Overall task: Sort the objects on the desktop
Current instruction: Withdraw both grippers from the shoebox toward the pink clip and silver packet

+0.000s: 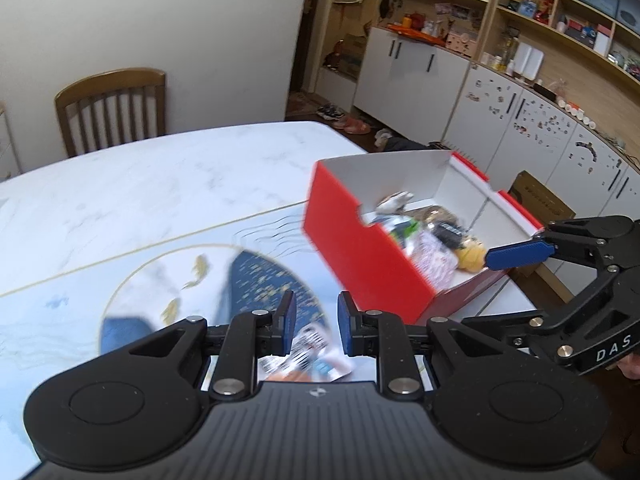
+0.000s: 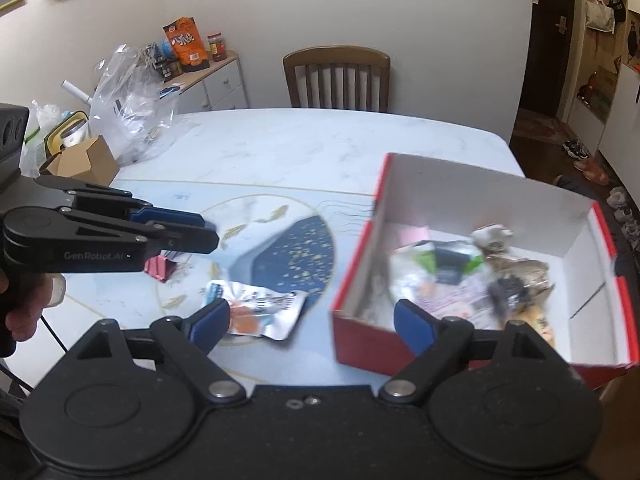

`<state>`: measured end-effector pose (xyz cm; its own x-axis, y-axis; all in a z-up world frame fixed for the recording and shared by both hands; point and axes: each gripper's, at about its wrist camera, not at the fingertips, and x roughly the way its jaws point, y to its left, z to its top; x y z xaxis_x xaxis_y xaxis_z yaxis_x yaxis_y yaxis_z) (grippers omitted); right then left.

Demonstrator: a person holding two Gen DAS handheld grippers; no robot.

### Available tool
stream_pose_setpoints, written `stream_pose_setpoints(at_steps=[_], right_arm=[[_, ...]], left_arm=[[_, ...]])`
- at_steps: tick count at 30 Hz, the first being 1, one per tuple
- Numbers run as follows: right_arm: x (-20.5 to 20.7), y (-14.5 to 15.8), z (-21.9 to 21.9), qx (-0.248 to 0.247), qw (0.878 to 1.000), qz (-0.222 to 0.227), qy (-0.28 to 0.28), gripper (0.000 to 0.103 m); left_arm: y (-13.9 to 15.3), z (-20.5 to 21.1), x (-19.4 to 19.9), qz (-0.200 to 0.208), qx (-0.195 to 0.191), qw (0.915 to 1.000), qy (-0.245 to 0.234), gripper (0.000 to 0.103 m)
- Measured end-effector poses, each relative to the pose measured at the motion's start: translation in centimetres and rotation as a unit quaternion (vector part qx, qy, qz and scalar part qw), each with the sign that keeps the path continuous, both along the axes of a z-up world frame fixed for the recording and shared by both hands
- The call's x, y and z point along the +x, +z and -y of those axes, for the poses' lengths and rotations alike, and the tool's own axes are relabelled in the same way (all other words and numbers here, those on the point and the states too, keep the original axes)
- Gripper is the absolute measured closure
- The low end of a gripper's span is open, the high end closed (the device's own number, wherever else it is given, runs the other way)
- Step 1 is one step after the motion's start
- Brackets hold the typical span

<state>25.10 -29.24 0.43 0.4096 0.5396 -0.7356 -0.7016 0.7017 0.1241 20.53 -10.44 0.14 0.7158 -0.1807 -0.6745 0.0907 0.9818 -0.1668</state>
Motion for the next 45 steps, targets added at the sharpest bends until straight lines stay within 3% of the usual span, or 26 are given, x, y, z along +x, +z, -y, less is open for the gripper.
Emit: stream_pose_setpoints(at_steps=[11,13,15,16,20,26,31,45], right_arm=[[-2.7,-2.3,-4.2,-0.011,1.0,-0.006,-0.016,0.005],[-3.1,-2.7,-4.9,-0.01,1.0,-0.004,-0.022,0.003],[-3.4,-3.2,-5.7,-0.013,1.0,-0.002,-0.024,0.003],[-3.5,-3.4,-6.1,-0.015,1.0,-0.001,-0.023,0.002],[-3.8,-4.5,-7.5,-0.029,0.999,-0.001,-0.026,0.002],[-3.9,-5.5,-9.3,-0.036,0.999,-0.007,-0.041,0.0],[-3.8,-6.1,-11.0,-0.04,0.998,0.004,-0.039,0.0],[-0.7,-10.5,-13.8,-0.094,0.994,-0.005,-0.058,0.0]], left_arm=[[-3.1,-6.1,-3.0,-0.038,0.001,0.9987,0.035,0.082],[-3.5,-7.0,-3.4,-0.042,0.002,0.9984,0.039,0.071],[-3.8,-7.7,-3.6,-0.043,0.0,0.9983,0.04,0.03],[-3.9,-8.0,-3.8,-0.042,-0.003,0.9983,0.04,0.028],[-4.8,-9.1,-4.0,-0.051,0.003,0.9978,0.042,0.028],[-6.2,-10.9,-4.0,-0.07,0.005,0.9962,0.05,0.019],[-7.4,-12.2,-3.6,-0.074,0.007,0.9956,0.058,0.005],[-10.3,-12.9,-1.7,-0.102,0.011,0.9933,0.052,0.005]])
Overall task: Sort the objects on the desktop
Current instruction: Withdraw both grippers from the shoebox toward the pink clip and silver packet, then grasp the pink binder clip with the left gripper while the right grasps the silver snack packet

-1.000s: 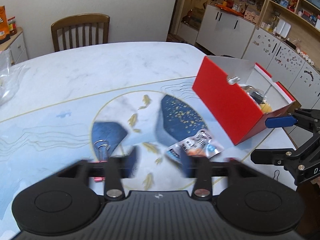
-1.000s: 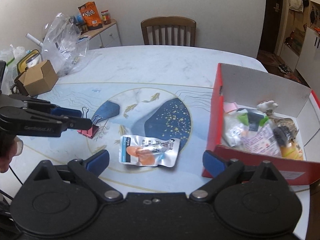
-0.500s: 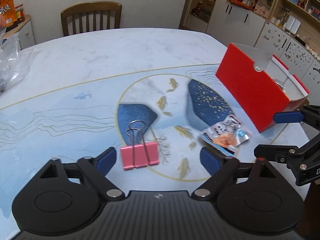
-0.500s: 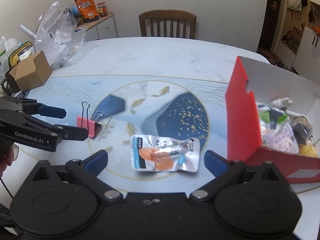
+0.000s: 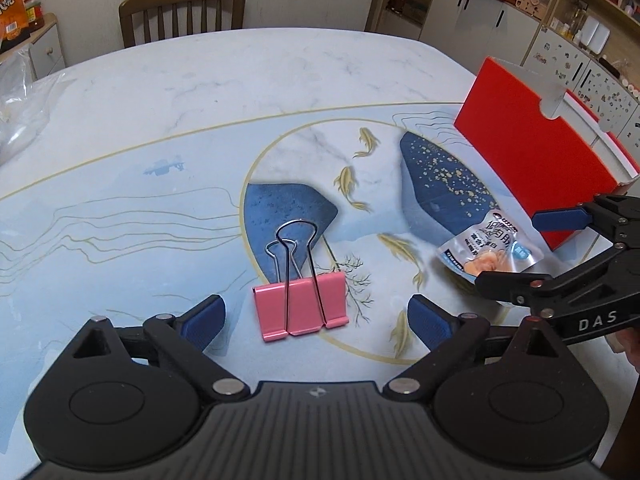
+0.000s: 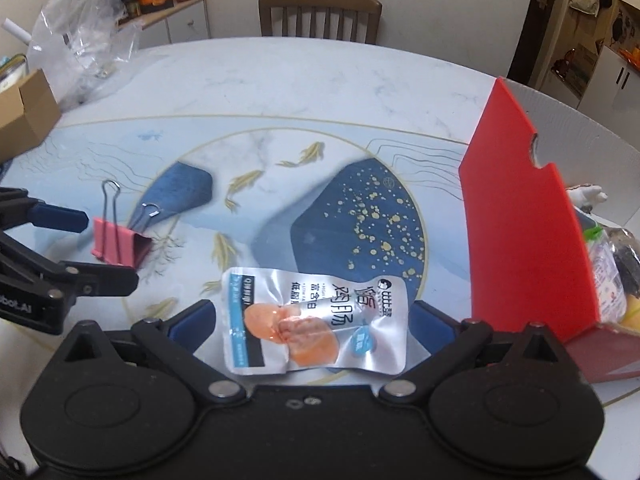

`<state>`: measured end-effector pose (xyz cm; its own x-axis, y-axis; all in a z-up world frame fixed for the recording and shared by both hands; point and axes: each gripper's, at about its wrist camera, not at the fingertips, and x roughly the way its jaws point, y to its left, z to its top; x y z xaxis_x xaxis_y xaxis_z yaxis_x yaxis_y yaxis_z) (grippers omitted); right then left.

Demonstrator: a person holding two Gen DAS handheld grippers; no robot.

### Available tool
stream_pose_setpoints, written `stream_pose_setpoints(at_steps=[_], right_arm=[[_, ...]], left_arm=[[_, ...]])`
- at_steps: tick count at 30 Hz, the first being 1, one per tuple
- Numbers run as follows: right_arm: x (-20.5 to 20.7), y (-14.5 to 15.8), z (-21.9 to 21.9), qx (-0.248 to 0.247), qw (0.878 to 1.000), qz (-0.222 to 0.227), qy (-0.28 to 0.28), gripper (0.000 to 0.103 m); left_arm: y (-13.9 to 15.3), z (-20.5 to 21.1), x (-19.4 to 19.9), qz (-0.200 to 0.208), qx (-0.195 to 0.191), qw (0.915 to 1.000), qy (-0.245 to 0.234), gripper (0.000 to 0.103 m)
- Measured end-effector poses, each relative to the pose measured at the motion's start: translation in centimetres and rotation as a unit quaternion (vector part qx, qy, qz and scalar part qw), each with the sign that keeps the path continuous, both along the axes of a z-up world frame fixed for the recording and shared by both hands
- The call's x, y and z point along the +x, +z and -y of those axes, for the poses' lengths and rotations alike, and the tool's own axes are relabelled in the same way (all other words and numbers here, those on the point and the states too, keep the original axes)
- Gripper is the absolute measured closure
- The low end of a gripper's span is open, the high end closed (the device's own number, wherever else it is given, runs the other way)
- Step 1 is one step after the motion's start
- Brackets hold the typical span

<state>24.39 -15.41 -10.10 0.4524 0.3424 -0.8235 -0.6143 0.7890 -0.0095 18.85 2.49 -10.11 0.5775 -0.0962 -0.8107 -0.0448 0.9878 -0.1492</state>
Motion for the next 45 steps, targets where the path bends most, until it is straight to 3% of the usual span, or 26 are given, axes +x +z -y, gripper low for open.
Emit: stream_pose_setpoints(at_steps=[19,28,33,38,45], right_arm=[[1.3,-2.0,-0.9,-0.028,0.998,-0.013,0.053,0.0],[1.1,-2.1,0.4,-0.018,0.999,-0.03,0.026,0.004],[0.4,-1.7,0.2,-0.025,0.999,-0.011,0.029,0.016],[-0.4,-0.8,0.1,-0.03,0.999,0.004,0.027,0.039],[-1.3,-0.3,0.7,-0.019,1.0,-0.009,0.019,0.04]], left_arm=[[-1.0,-0.1,1.3,0.003,0.009,0.9999,-0.006,0.006],[-1.2,0.5,1.1,0.012,0.026,0.9994,-0.017,0.009],[-1.0,0.6,1.2,0.016,0.036,0.9992,-0.007,0.027],[-0.7,0.4,1.1,0.017,0.047,0.9987,0.005,0.05],[-0.7,0.4,0.7,0.014,0.041,0.999,0.013,0.05]])
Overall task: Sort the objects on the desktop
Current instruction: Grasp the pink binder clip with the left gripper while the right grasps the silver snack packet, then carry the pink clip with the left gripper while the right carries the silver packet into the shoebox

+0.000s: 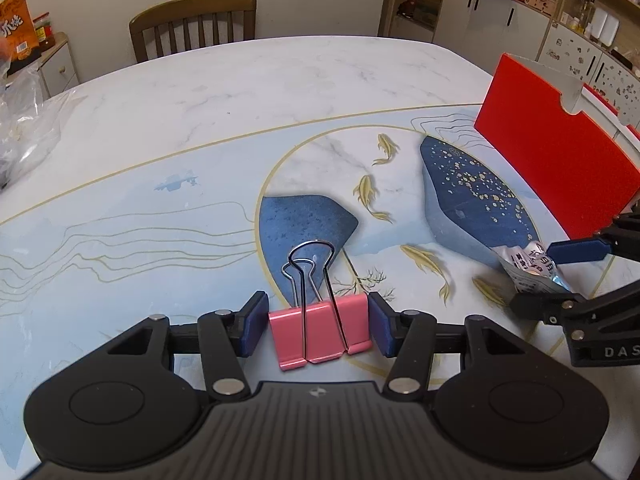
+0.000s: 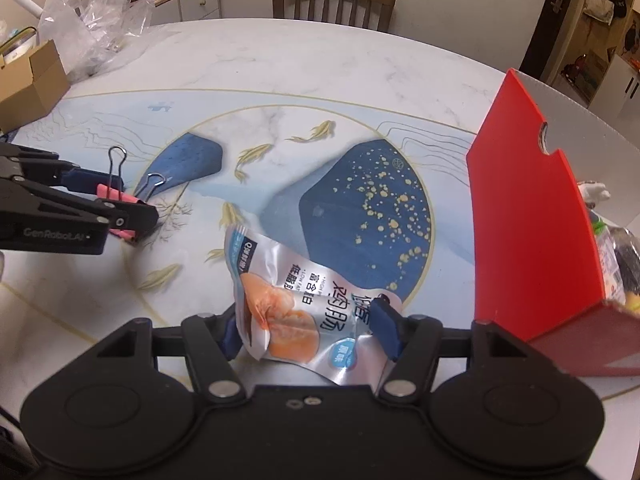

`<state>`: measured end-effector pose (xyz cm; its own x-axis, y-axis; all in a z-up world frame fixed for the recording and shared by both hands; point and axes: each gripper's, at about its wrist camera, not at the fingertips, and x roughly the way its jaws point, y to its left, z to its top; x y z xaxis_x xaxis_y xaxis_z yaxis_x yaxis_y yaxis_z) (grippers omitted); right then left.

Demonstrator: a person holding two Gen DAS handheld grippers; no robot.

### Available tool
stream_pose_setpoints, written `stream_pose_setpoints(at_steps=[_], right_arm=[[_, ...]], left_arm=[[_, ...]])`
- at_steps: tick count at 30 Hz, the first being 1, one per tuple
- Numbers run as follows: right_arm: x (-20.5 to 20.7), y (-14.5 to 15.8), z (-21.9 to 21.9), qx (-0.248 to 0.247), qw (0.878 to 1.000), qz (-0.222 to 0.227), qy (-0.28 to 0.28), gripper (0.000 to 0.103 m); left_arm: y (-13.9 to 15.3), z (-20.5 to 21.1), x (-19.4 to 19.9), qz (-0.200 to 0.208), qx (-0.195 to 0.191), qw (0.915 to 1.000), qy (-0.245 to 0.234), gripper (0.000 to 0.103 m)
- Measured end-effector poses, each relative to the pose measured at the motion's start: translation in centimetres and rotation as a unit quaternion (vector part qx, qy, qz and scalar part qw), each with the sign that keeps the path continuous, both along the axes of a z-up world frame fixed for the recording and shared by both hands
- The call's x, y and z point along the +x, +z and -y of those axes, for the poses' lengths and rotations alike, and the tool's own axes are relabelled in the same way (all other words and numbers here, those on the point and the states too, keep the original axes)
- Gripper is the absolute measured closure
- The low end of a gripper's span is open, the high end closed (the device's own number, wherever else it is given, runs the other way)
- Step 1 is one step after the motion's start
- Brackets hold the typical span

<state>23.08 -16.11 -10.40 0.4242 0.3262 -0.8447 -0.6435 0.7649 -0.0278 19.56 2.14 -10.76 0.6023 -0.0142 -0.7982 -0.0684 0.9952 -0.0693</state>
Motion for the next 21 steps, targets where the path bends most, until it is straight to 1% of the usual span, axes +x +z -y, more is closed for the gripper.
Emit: stream_pose_setpoints(at_steps=[5,9,16,21], right_arm=[[-0.7,1.3,0.5,0.017,1.0,-0.001,-0.001,0.04],[-1.2,2.7,1.2,0.026,1.0,0.002,0.001,0.04],[-2.1,4.3,3.0,0.036,0.999,0.003,-0.003,0.04],[-2.7,6.4,4.6,0.048,0.999,0.014,-0.004,0.04]], left_arm=[[0.3,0.3,-0.5,-0.001,-0.006,1.0,0.001,0.051],[1.0,0.9,-0.9,0.003,-0.013,0.9999,-0.002,0.051],[3.4,2.7,-1.5,0.019,-0.023,0.9994,-0.02,0.051],[5.5,4.2,-1.7,0.029,-0.031,0.9985,-0.035,0.051]])
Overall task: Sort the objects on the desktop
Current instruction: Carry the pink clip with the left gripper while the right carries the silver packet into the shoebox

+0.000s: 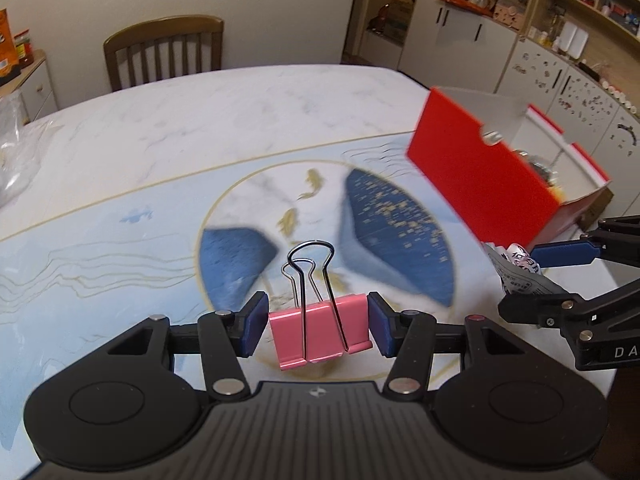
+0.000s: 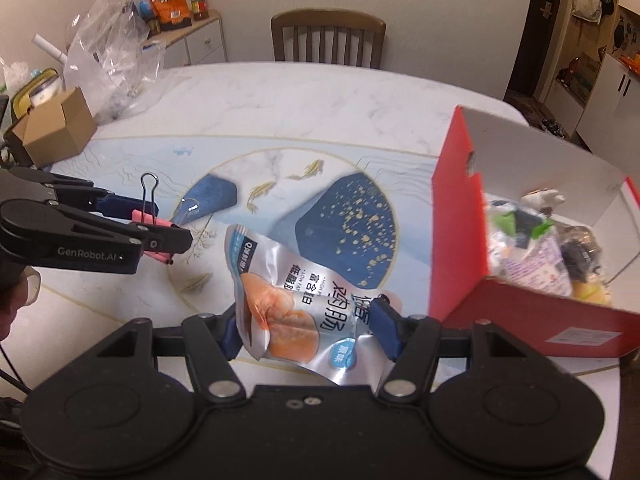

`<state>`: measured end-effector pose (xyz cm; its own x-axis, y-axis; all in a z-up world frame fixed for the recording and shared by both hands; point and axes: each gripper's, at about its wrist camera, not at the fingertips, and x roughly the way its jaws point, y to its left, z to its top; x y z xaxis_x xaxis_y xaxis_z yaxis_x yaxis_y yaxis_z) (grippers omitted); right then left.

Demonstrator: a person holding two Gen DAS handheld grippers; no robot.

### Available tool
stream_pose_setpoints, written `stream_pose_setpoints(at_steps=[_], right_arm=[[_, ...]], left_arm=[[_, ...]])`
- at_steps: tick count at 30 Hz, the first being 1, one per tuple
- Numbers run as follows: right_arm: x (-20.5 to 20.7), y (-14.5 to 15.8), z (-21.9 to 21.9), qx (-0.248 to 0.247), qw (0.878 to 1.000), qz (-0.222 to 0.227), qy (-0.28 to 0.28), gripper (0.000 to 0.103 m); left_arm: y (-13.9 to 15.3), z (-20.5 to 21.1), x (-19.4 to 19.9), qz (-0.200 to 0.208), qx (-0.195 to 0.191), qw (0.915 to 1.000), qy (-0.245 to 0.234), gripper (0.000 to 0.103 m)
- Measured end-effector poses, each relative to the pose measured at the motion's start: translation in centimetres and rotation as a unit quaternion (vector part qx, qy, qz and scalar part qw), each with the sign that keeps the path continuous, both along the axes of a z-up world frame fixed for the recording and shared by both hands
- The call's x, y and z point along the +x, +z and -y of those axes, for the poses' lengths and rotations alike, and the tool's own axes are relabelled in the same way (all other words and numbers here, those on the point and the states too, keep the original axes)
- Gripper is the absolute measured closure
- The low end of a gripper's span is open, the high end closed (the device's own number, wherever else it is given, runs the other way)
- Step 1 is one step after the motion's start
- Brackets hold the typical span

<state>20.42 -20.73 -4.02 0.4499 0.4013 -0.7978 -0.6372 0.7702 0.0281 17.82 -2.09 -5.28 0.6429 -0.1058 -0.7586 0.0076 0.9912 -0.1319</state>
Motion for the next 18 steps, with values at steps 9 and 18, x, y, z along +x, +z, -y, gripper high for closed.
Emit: stream_pose_setpoints(at_steps=[9,18], right_arm=[[0.4,4.0,3.0,0.009,0.999,0.05,-0.007,0.04],[2.6,5.6,7.0,0.011,0.997,0.079,-0.022,0.04]], left_arm=[[4.2,3.8,0.9,0.043,0.006,0.9987,-0.026,0.051],[6.9,8.7,3.5,0.079,0.003,0.9953,-0.057,0.051]])
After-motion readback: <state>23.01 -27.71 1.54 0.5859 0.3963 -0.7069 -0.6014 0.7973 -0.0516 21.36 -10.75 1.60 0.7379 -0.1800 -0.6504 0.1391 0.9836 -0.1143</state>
